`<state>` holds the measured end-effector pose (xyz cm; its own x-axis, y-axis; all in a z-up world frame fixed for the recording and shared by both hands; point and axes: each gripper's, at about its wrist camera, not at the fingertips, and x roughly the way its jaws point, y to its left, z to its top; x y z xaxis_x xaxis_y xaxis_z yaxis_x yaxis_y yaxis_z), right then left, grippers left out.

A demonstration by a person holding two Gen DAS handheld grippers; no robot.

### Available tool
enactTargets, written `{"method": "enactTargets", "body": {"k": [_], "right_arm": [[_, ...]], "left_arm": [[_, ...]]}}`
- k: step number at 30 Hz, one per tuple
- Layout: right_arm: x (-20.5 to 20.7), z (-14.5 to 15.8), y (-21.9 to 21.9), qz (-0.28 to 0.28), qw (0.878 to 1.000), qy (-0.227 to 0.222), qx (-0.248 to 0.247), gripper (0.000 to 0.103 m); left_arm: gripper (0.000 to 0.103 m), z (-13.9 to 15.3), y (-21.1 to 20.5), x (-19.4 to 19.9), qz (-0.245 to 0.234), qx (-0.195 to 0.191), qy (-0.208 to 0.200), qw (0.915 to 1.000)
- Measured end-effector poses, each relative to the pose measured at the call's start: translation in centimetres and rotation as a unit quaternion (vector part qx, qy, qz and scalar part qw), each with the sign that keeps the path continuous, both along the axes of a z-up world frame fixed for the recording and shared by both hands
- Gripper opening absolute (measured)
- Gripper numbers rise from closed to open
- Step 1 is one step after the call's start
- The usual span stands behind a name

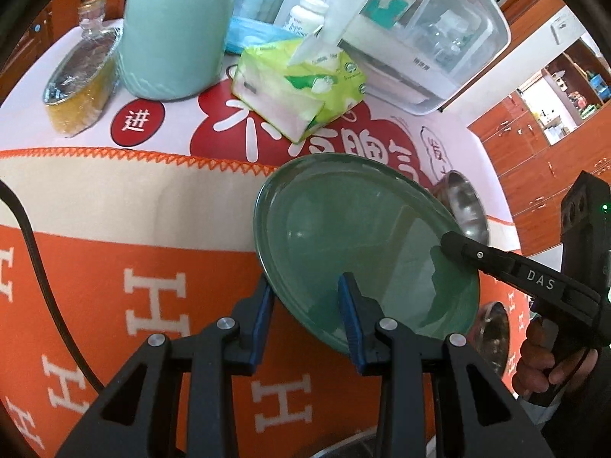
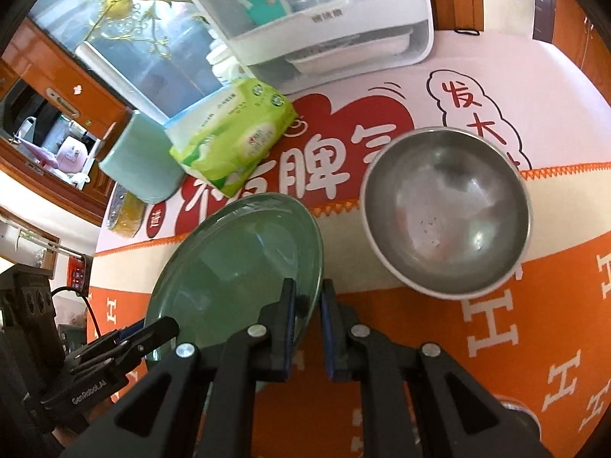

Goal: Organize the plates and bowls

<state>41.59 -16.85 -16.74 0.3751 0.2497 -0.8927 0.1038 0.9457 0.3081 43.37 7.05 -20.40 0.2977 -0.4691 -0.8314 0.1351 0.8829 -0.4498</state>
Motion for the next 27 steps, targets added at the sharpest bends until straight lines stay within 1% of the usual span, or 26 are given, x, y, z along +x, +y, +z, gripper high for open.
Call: {"method": "enactTargets", "body": {"k": [4, 10, 15, 20, 27], "right_arm": [[-1.4, 1.6, 0.5, 0.004, 1.000, -0.015, -0.003, 0.012], [-4.2, 4.2, 1.0, 0.006, 0.999, -0.042, 0.000, 0.012], [-6.9, 6.2, 1.3, 0.007, 0.998, -0.069, -0.005, 0.012], [-10.2, 7.9, 1.3, 0.004, 0.996, -0.093, -0.012, 0.012], [-14.5, 9.2, 1.0, -0.010, 0.992, -0.123, -0.014, 0.013]], "left_arm": [[0.032, 1.6, 0.6, -1.4, -0.004, -0.003, -0.012, 0.9999], [0.032, 4.6, 1.4, -3.9, -0.016, -0.004, -0.042, 0.9990], [0.032, 6.8, 1.8, -6.3, -0.029, -0.014, -0.057, 0.9979], [0.032, 8.1, 2.0, -8.7, -0.049, -0.035, -0.064, 0.9962], [0.032, 9.7, 1.7, -11.5, -0.078, -0.052, -0.077, 0.9926]]}}
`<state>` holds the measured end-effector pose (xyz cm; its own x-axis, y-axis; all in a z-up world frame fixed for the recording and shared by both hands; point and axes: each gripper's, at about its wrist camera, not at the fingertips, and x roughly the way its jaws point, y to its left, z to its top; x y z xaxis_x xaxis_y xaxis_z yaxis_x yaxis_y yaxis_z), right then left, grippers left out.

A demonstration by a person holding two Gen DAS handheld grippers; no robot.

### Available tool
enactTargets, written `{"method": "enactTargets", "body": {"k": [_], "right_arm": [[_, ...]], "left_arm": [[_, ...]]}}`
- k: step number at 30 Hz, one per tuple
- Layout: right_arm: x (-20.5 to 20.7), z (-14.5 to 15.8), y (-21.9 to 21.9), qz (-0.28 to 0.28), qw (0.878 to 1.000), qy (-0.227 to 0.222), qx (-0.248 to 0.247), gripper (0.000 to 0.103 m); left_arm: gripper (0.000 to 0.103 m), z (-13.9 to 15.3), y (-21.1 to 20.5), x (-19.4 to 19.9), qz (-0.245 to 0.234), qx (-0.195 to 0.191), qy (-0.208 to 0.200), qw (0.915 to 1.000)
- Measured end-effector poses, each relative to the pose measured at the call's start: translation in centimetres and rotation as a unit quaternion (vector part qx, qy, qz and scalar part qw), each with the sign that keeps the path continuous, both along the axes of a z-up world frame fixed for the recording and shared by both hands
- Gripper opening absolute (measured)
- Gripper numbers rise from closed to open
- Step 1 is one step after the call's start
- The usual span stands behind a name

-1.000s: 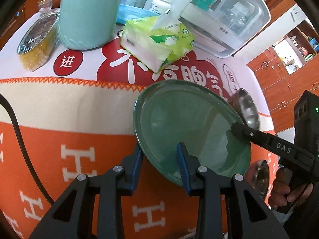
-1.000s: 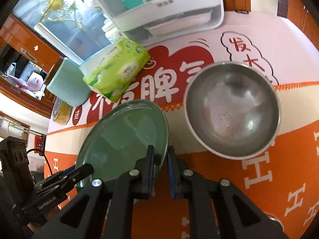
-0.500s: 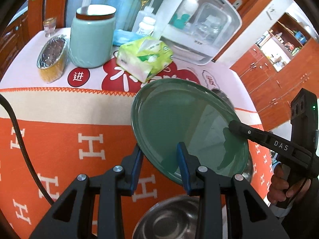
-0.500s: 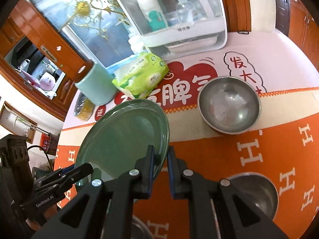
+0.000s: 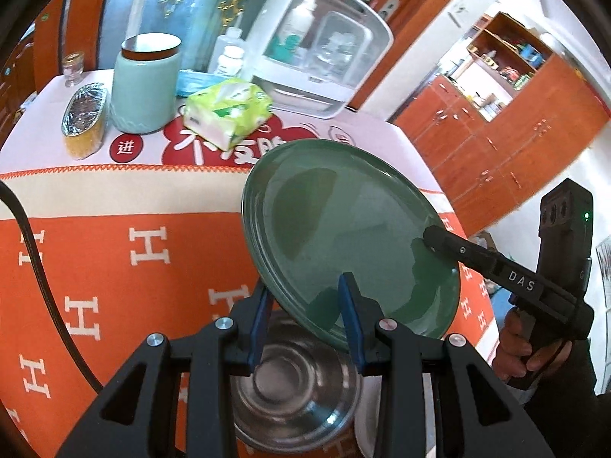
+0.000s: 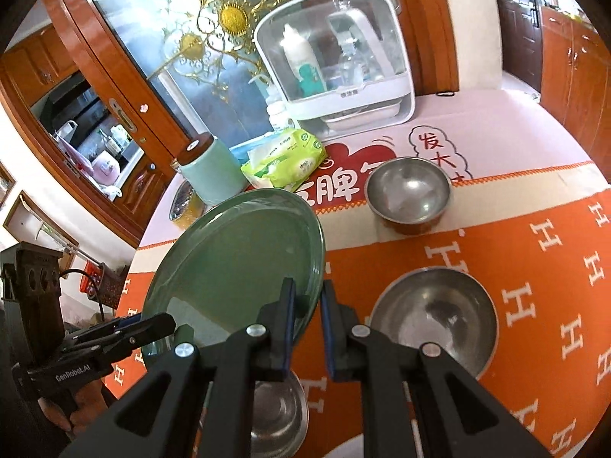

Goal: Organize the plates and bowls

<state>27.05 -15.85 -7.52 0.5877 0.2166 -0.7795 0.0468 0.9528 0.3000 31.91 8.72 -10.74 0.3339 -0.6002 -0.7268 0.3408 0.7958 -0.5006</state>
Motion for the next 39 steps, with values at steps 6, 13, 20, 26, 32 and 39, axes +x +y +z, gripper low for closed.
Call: {"method": "enactTargets", "body": {"k": [6, 13, 20, 26, 32, 39], "right_arm": [[-3.8, 0.8, -0.5, -0.017, 1.000, -0.022, 0.003, 0.013], [-7.6, 1.7, -1.2, -0.016, 0.999, -0.041, 0.008, 0.014], [-11.2, 2.6, -2.2, -0.008, 0.998, -0.067, 0.016, 0.014], [-14.7, 3.4, -3.3, -0.005, 0.997, -0.081, 0.009, 0.015], [-17.9, 3.6, -4.9, -0.007, 0.996, -0.083, 0.006, 0.015], [-21.2, 3.1, -6.5, -0.007, 0.997, -0.075, -0.002, 0.015]], "left_arm": [[0.032, 1.3, -0.7, -2.5, -0.024, 0.000, -0.017, 0.9996], [0.032, 2.9, -1.4, -5.9, -0.018, -0.001, -0.035, 0.9992], [0.032, 4.8, -2.5, -10.1, -0.002, 0.009, -0.056, 0.9984], [0.032, 5.7, -4.0, -13.3, 0.000, 0.019, -0.064, 0.9978], [0.032, 6.2, -5.8, -16.6, -0.003, 0.023, -0.067, 0.9975], [0.032, 5.7, -8.0, -20.0, -0.008, 0.037, -0.061, 0.9975]]}}
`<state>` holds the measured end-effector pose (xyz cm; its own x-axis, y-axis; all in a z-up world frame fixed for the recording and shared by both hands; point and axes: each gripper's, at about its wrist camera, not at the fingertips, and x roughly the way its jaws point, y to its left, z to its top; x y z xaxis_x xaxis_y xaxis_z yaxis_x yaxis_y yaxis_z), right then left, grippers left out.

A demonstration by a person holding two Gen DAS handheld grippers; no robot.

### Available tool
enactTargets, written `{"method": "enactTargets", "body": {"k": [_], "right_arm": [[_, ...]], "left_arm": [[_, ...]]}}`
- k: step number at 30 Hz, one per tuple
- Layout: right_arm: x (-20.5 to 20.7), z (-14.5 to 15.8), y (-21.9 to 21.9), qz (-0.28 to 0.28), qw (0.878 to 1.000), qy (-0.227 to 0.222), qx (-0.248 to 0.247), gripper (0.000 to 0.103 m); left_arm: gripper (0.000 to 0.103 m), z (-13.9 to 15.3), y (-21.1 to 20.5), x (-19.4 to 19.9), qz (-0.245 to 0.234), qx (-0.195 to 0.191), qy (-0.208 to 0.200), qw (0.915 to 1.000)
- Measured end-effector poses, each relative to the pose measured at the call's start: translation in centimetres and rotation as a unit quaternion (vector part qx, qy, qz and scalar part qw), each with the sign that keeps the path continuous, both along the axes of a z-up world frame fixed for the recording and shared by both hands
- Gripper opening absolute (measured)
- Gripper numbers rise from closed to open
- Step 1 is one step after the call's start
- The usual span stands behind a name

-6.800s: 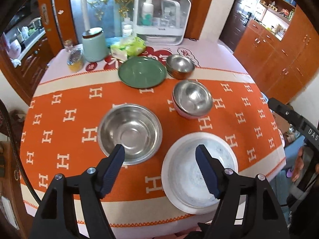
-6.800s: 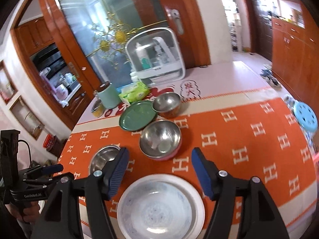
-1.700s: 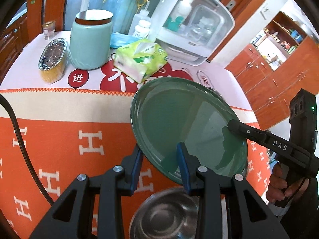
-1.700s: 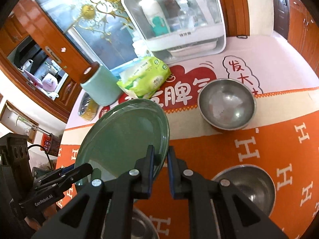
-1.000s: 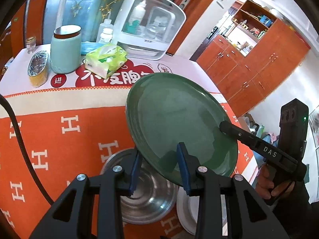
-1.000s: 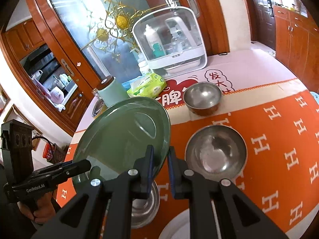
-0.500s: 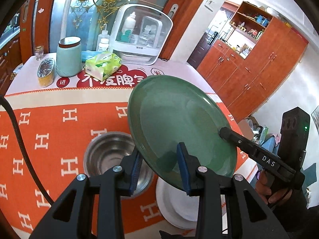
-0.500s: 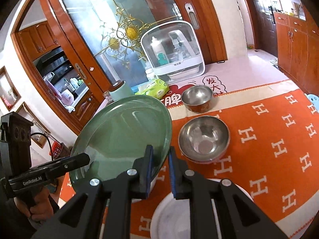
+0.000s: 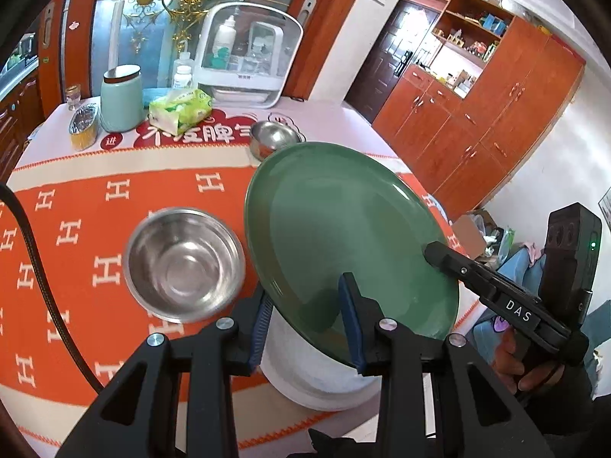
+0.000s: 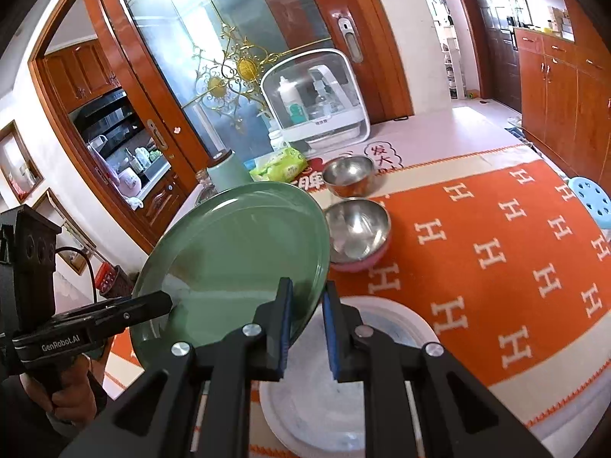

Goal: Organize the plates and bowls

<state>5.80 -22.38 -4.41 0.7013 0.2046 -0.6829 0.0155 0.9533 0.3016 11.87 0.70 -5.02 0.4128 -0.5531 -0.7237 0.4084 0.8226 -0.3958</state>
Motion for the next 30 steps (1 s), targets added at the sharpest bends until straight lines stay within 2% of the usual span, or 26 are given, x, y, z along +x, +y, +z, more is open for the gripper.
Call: {"method": "enactTargets", "body": {"k": [12, 20, 30], "right_arm": [[-4.1, -2.1, -2.3, 0.001, 0.999, 0.040, -0.023, 0.017], [-5.1, -4.4, -3.1, 0.008, 0.996, 0.083, -0.034, 0.017], [-5.6, -8.3, -3.7, 0.017, 0.992, 0.116, -0.052, 0.017]], "left_arm": [[0.032, -2.2, -3.5, -4.3, 0.000, 0.027, 0.035, 0.9990], [0.032, -4.4, -5.1, -5.9, 0.008, 0.048, 0.066, 0.9966], [0.032, -8.2, -6.4, -6.8, 0.017, 0.069, 0.084, 0.9939]]}}
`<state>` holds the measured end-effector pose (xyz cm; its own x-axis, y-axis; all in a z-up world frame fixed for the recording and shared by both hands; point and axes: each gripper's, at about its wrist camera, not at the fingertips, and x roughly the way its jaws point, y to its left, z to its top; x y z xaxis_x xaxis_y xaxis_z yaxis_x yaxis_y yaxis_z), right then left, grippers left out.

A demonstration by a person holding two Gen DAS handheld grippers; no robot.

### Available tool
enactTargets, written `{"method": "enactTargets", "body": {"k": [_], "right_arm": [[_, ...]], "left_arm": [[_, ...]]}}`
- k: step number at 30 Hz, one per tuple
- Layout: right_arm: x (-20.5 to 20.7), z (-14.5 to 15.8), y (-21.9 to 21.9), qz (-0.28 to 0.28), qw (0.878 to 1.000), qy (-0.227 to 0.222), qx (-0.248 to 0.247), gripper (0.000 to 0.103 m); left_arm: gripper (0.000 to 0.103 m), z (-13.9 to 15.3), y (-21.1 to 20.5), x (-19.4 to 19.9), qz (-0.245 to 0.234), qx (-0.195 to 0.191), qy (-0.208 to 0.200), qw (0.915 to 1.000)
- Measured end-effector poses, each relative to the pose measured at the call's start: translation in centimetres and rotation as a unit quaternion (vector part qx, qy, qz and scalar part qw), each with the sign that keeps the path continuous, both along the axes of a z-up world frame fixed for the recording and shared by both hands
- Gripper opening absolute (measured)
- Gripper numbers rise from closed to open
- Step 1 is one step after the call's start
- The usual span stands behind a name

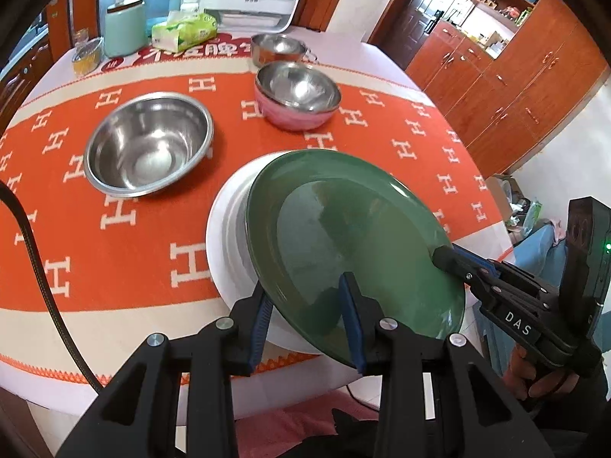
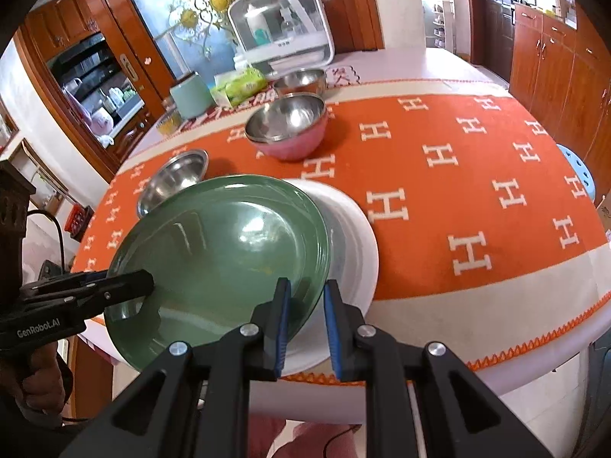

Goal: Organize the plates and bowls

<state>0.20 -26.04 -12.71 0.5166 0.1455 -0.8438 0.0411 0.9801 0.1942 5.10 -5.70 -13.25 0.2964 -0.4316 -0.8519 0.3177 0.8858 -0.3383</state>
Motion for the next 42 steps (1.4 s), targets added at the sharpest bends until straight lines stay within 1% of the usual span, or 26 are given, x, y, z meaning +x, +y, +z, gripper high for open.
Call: {"method": "enactTargets", "body": {"k": [7, 11, 15, 17, 24, 28, 31, 33, 35, 38, 40, 42], "right_arm": [[0.4, -2.6, -0.1, 0.006, 1.000, 0.026, -0.015, 0.017], [0.5, -3.2, 0.1, 0.011, 0.999, 0.033, -0.019, 0.017], [0.7, -2.9, 0.4, 0.018, 0.999, 0.022, -0.021, 0.017], [0.7, -2.4, 0.8, 0.029, 0.999, 0.010, -0.020, 0.017], [1.6, -1.6, 3.0, 0.062, 0.996, -0.001, -0.065, 0.018], [1.9, -0.9, 3.4, 0.065, 0.995, -0.007, -0.076, 0.018], [1.9, -0.4, 3.4, 0.059, 0.995, -0.011, -0.076, 0.018], [1.8, 0.0, 3.4, 0.053, 0.996, -0.014, -0.074, 0.018], [1.7, 0.3, 3.5, 0.050, 0.996, -0.014, -0.074, 0.019], [1.2, 1.2, 3.8, 0.046, 0.996, -0.018, -0.076, 0.022], [0.8, 1.6, 4.1, 0.049, 0.996, -0.022, -0.077, 0.029], [0.3, 2.1, 4.5, 0.057, 0.995, -0.027, -0.082, 0.042]], "left_arm": [[0.032, -2.8, -0.8, 0.5, 0.005, 0.022, 0.021, 0.9995], [0.033, -3.5, -1.1, 0.9, 0.010, 0.039, 0.025, 0.9989], [0.034, -3.7, -0.9, 1.6, 0.015, 0.046, 0.031, 0.9983], [0.034, -3.8, -1.0, 1.9, 0.011, 0.056, 0.033, 0.9978], [0.036, -4.4, -1.9, 2.6, -0.012, 0.084, 0.051, 0.9951], [0.036, -4.7, -2.0, 3.2, -0.021, 0.099, 0.067, 0.9927], [0.037, -4.5, -1.9, 3.3, -0.024, 0.106, 0.070, 0.9916], [0.040, -3.8, -1.6, 3.4, -0.025, 0.104, 0.063, 0.9923], [0.048, -2.8, -1.3, 3.3, -0.025, 0.096, 0.049, 0.9938], [0.052, -1.0, -1.0, 2.9, -0.030, 0.087, 0.024, 0.9955], [0.057, 0.1, -0.9, 2.5, -0.032, 0.082, 0.008, 0.9961], [0.059, 1.3, -0.5, 2.0, -0.026, 0.084, -0.015, 0.9960]]}}
